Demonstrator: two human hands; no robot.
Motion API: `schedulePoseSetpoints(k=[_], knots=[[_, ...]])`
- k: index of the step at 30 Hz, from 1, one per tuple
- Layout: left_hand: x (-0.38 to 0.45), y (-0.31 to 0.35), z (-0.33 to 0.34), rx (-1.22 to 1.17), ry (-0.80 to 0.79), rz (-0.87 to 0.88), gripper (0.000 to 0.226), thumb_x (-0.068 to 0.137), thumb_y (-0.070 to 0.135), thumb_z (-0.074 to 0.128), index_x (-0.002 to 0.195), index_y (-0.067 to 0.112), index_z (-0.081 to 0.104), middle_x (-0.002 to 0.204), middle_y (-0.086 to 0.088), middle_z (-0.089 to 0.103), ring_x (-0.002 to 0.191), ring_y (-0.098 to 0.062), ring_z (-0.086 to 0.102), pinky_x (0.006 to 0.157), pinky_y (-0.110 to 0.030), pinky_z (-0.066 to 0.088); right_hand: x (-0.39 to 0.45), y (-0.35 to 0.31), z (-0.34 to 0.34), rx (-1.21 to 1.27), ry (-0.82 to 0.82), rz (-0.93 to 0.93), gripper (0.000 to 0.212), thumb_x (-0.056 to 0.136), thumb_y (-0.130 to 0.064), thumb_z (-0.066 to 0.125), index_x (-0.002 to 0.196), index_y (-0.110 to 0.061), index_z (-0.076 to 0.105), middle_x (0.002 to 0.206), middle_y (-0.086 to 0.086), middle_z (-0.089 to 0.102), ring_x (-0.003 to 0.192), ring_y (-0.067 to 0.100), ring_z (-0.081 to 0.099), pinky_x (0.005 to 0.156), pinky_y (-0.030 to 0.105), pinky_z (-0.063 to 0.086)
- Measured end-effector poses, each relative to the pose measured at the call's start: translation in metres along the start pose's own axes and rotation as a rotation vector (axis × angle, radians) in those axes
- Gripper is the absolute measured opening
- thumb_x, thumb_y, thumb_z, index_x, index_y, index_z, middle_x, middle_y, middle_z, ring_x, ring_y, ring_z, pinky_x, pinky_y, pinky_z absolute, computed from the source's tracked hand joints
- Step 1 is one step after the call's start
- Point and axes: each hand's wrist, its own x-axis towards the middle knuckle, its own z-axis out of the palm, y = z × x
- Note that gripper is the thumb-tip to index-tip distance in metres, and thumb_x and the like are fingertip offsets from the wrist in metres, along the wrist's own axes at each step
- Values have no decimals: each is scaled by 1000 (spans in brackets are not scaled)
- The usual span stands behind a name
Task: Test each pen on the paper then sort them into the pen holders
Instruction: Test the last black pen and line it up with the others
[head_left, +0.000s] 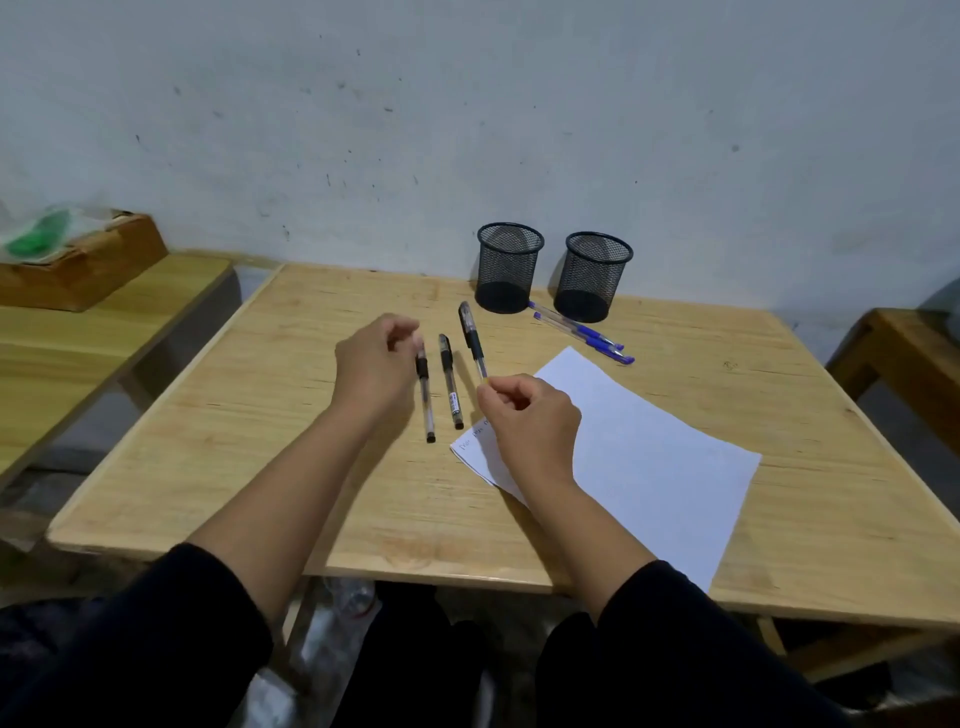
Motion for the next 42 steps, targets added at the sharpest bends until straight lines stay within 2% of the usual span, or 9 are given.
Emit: schedulePoseSetpoints(k=[2, 6, 10, 17, 25, 30, 33, 36, 42], knots=[[-5, -25, 1, 101, 1, -17, 23, 91, 20, 54, 110, 14, 64, 109, -4, 67, 88, -11, 60, 80, -18, 36, 3, 2, 5, -18, 11, 12, 11, 83, -17, 66, 86, -14, 75, 76, 2, 70, 70, 8, 59, 68, 16, 48], [-7, -55, 7, 251, 25, 60, 22, 88, 18, 58, 103, 7, 67, 108, -11, 67, 105, -27, 59, 90, -29, 40, 14, 3, 15, -88, -3, 21, 14, 83, -15, 63, 83, -9, 75, 76, 6, 72, 71, 13, 61, 70, 23, 50], [-6, -58, 14, 285, 38, 104, 22, 88, 18, 58, 104, 6, 67, 109, -11, 65, 106, -26, 55, 86, -23, 35, 25, 4, 26, -183, -16, 34, 19, 82, -12, 58, 80, 1, 72, 80, 18, 71, 82, 30, 64, 77, 39, 54], [-5, -63, 14, 312, 52, 137, 21, 88, 18, 57, 104, 7, 66, 108, -10, 65, 107, -25, 53, 83, -19, 30, 31, 12, 42, -278, -76, -8, 21, 79, -10, 54, 77, 6, 68, 80, 24, 68, 83, 38, 62, 73, 47, 55], [-5, -61, 14, 333, 50, 149, 23, 88, 18, 56, 106, 6, 65, 110, -11, 64, 107, -26, 52, 87, -26, 36, 31, 16, 43, -308, -114, -76, 23, 82, -14, 57, 78, 6, 68, 78, 25, 67, 78, 38, 62, 62, 37, 52], [-7, -59, 14, 337, 37, 152, 22, 89, 16, 55, 105, 5, 65, 110, -13, 64, 107, -27, 51, 89, -28, 37, 33, 11, 35, -352, -162, -124, 27, 88, -18, 53, 81, 3, 70, 81, 20, 69, 78, 33, 64, 71, 42, 54], [-6, -58, 12, 328, 21, 127, 22, 91, 16, 51, 105, 6, 64, 108, -14, 64, 104, -28, 52, 87, -27, 36, 42, 8, 24, -477, -204, -205, 27, 90, -19, 50, 93, -4, 72, 95, 14, 68, 86, 26, 62, 74, 35, 53], [-4, -46, 12, 354, -3, 119, 26, 93, 20, 46, 110, 7, 60, 107, -14, 63, 105, -29, 51, 85, -33, 39, 53, 3, 6, -647, -262, -263, 30, 92, -20, 47, 106, -6, 69, 111, 10, 60, 98, 23, 56, 76, 27, 43], [-4, 0, 34, 492, -110, 199, 32, 95, 27, 41, 121, 10, 53, 118, -12, 55, 115, -27, 43, 83, -38, 42, 72, 0, -33, -915, -290, -321, 34, 96, -23, 42, 119, -5, 60, 124, 12, 56, 111, 25, 54, 87, 33, 45]])
